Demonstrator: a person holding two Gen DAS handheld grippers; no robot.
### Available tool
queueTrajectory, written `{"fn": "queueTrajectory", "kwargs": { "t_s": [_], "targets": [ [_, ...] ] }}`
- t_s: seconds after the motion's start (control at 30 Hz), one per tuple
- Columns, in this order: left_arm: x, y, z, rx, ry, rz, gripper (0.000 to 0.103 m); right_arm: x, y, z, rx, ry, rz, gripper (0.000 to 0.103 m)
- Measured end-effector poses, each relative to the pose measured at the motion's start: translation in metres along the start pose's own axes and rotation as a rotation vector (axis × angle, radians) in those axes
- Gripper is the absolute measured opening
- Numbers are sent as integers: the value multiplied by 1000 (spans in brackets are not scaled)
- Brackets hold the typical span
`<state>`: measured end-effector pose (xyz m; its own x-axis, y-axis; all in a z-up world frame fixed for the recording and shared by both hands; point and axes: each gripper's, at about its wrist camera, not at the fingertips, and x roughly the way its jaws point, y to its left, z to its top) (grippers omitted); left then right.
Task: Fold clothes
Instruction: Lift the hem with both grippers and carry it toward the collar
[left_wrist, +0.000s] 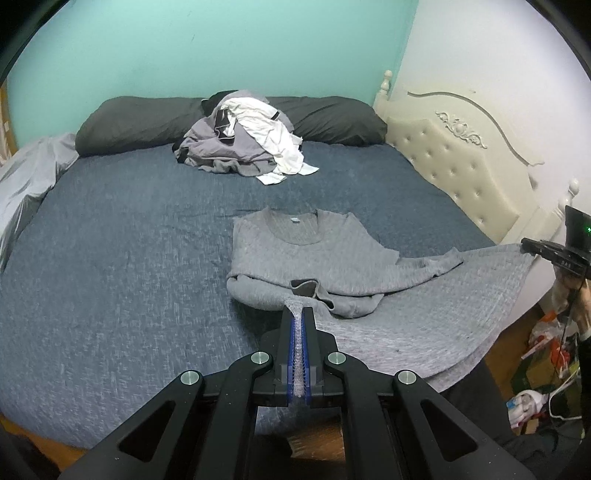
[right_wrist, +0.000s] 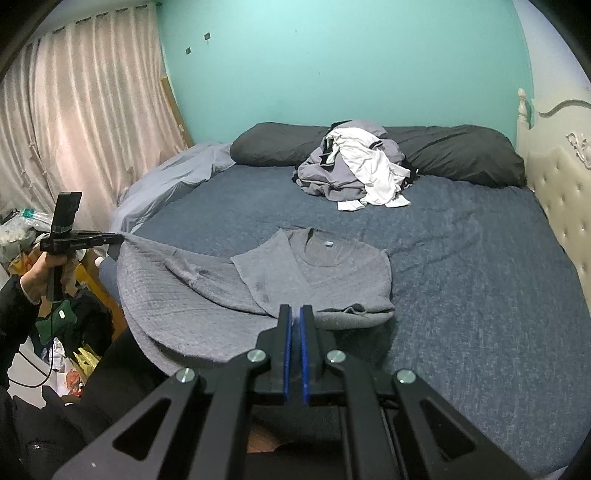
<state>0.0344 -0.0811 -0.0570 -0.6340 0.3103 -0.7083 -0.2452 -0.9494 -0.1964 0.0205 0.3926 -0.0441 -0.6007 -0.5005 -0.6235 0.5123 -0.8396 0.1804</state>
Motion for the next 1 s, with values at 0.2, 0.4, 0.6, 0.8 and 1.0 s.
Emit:
{"fn": "queueTrajectory", "kwargs": {
  "t_s": [0.2, 0.4, 0.6, 0.8, 1.0],
  "targets": [
    [17, 12, 13, -18, 18, -4, 3, 12, -6, 8, 12, 14, -1, 4],
    [36, 25, 28, -38, 39, -9, 3, 30, -17, 24, 28, 36, -2, 4],
    [58, 42, 46, -70, 57, -10, 3, 50, -35, 41, 54, 55, -10, 4],
    [91, 64, 65, -111, 86, -8, 3, 78, -64, 56, 94, 80, -18, 4],
    [127, 88, 84, -144, 115, -6, 3, 111, -94, 70, 133, 103, -23, 4]
  ]
}}
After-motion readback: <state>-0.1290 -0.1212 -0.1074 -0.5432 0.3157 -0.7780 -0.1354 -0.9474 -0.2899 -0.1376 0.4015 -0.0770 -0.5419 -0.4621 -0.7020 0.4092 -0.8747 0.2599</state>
